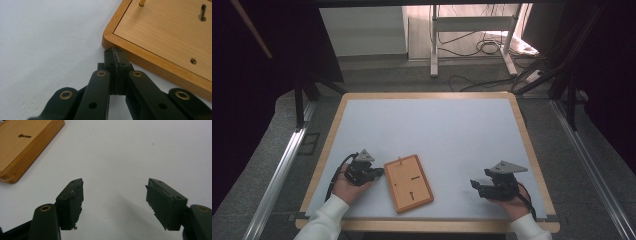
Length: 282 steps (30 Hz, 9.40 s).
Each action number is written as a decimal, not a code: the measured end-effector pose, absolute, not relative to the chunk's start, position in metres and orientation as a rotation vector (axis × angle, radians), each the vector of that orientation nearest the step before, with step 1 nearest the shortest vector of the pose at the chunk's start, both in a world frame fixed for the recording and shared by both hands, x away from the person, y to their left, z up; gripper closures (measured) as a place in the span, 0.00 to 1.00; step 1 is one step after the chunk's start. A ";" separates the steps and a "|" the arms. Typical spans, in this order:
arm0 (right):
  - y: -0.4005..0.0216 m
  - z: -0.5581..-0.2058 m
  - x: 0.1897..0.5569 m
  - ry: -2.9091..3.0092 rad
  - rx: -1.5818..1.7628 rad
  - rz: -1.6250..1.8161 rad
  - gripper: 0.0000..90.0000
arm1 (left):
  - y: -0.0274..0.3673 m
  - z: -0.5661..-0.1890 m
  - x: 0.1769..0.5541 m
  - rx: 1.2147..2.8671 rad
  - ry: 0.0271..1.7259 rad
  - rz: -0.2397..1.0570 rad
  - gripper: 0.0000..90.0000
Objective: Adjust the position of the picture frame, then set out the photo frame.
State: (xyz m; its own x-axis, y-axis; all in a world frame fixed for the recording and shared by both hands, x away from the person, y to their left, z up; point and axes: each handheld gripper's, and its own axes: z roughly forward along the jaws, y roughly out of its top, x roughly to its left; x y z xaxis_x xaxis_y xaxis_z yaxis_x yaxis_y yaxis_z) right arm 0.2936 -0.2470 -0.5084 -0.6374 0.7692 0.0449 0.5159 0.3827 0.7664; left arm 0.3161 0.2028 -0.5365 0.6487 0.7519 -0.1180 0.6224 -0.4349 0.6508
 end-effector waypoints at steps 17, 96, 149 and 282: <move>-0.246 -0.511 0.295 2.349 1.116 1.096 0.33 | 0.184 -0.536 0.339 2.194 1.042 0.241 1.00; -0.227 -0.513 0.290 2.377 0.951 1.137 0.30 | 0.153 -0.513 0.354 2.086 0.767 0.235 0.39; -0.102 -0.515 0.250 2.460 0.387 0.951 0.13 | 0.134 -0.521 0.409 2.136 0.768 -0.060 0.92; -0.097 -0.403 0.306 2.479 0.185 1.078 0.74 | 0.220 -0.531 0.335 2.067 1.014 0.205 0.37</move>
